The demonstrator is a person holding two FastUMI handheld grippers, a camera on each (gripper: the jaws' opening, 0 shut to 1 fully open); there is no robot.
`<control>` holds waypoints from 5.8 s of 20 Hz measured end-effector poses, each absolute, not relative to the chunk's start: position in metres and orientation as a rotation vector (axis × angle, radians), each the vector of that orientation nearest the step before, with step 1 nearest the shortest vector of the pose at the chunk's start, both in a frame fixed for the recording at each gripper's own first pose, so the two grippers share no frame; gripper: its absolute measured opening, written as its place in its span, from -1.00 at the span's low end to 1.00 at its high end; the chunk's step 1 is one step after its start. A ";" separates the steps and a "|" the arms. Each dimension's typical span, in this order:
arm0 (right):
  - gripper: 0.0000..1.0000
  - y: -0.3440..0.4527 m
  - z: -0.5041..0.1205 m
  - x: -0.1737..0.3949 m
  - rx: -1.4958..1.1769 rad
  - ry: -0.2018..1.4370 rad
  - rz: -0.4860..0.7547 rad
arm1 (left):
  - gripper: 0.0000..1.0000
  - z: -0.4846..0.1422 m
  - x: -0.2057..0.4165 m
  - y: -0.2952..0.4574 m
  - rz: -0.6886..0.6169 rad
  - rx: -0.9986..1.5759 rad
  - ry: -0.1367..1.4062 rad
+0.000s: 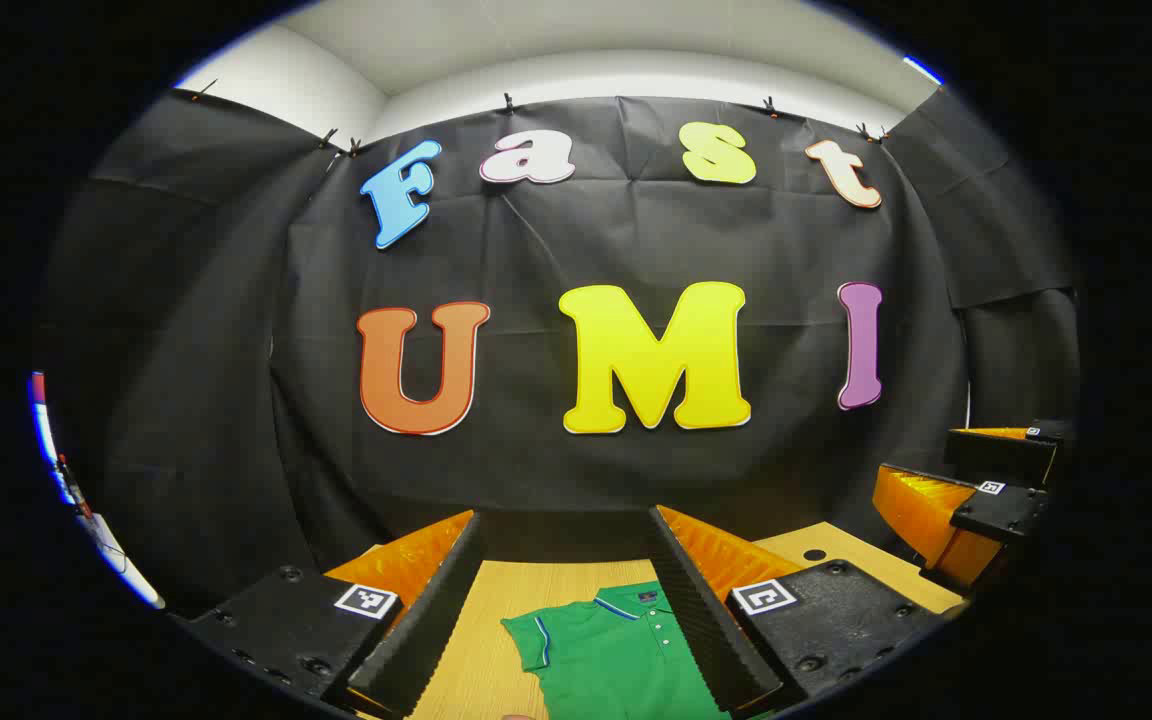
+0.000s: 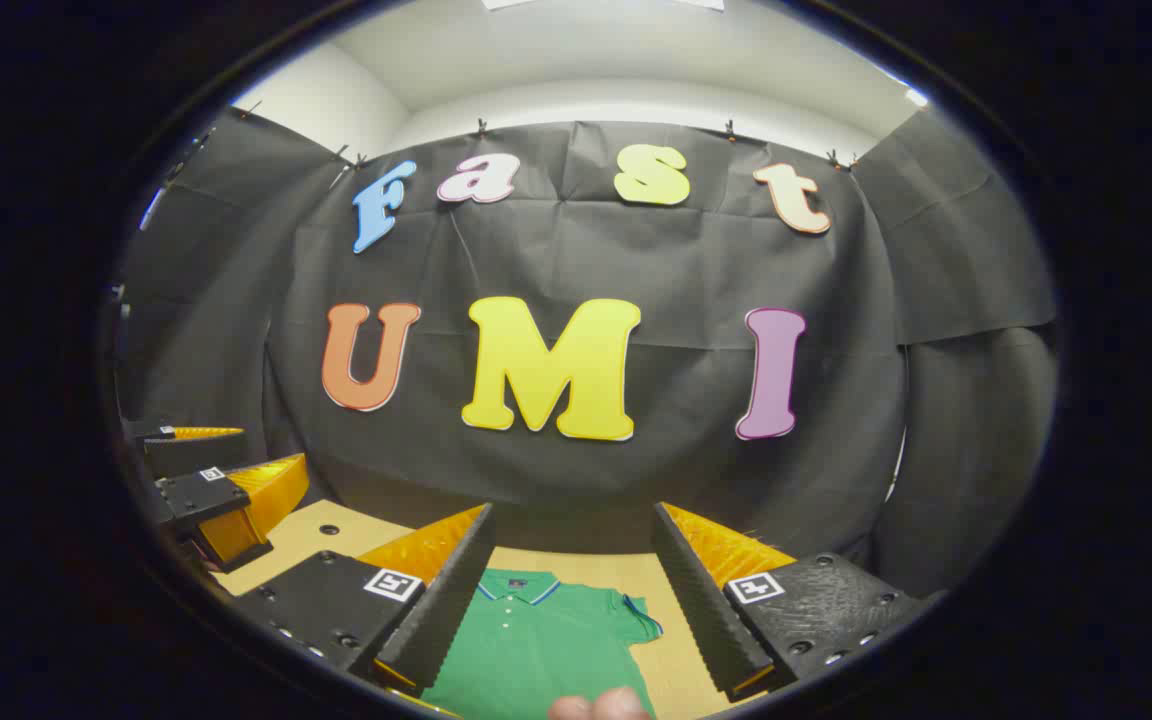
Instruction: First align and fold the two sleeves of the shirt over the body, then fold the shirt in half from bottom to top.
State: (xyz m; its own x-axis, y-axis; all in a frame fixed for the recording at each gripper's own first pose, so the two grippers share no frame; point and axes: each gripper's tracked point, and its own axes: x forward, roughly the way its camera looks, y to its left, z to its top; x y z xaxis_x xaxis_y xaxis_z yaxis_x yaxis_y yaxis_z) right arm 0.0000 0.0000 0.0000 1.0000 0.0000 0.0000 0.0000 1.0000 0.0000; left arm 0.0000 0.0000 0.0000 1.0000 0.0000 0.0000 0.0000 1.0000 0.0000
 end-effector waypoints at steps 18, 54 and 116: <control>0.90 -0.035 -0.013 0.021 -0.020 0.047 -0.046 | 1.00 -0.008 0.013 -0.001 0.001 -0.001 0.017; -0.39 -0.140 -0.389 0.247 -0.018 0.781 0.178 | 1.00 -0.010 0.068 -0.055 0.181 0.079 0.096; 0.91 -0.065 -0.129 0.041 -0.038 0.475 -0.071 | 0.92 -0.376 0.158 0.039 -0.026 0.033 0.631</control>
State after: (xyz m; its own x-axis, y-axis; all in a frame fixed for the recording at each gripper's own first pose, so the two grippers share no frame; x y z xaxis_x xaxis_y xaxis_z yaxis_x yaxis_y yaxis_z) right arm 0.0410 -0.0654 -0.1287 0.8870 -0.0774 -0.4553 0.0596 0.9968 -0.0533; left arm 0.1585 0.0388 -0.3756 0.8071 -0.0139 -0.5902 0.0338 0.9992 0.0228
